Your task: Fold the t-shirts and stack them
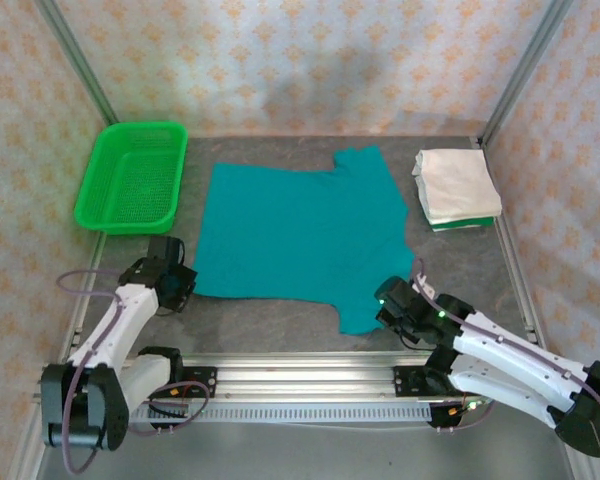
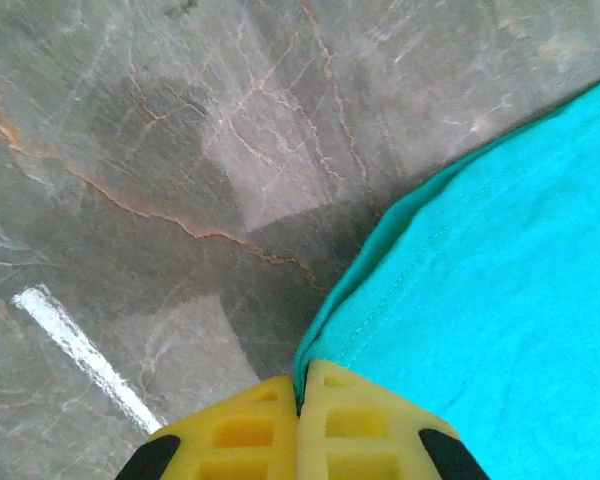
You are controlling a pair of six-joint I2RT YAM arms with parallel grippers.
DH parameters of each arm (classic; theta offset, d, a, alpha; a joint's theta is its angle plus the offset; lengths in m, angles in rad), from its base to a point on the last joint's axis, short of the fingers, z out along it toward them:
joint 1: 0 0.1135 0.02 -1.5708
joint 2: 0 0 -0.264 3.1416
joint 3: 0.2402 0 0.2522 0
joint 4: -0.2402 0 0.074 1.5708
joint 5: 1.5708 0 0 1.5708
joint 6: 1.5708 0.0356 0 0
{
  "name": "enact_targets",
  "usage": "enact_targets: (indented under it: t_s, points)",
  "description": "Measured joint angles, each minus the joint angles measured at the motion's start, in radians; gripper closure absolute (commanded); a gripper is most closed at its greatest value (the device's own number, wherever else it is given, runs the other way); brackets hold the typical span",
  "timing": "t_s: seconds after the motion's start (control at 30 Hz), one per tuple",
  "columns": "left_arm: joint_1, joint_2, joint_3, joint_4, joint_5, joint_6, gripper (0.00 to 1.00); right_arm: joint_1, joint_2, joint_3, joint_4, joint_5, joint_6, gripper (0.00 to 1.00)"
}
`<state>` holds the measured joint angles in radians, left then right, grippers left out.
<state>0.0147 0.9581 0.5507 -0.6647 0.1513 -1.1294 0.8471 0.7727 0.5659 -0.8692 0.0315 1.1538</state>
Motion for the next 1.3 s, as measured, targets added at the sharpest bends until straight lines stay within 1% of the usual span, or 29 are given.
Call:
enact_targets:
  t_s: [0.17, 0.37, 0.57, 0.77, 1.13, 1.3]
  points:
    - [0.000, 0.043, 0.092, -0.048, -0.011, 0.010, 1.00, -0.058, 0.051, 0.132, 0.002, 0.028, -0.060, 1.00]
    - [0.000, 0.116, 0.198, -0.053, -0.035, 0.029, 1.00, -0.136, 0.097, 0.190, 0.021, 0.030, -0.155, 1.00]
    - [0.000, 0.196, 0.260, -0.054, -0.042, 0.031, 1.00, -0.222, 0.183, 0.267, 0.061, -0.010, -0.244, 1.00]
    - [0.000, 0.232, 0.290, -0.053, -0.070, 0.030, 1.00, -0.291, 0.286, 0.344, 0.088, -0.051, -0.343, 1.00]
    - [0.013, 0.383, 0.393, -0.037, -0.082, 0.031, 1.00, -0.410, 0.409, 0.391, 0.134, -0.126, -0.467, 1.00]
    - [0.013, 0.434, 0.433, -0.031, -0.081, 0.031, 1.00, -0.457, 0.469, 0.443, 0.143, -0.160, -0.528, 1.00]
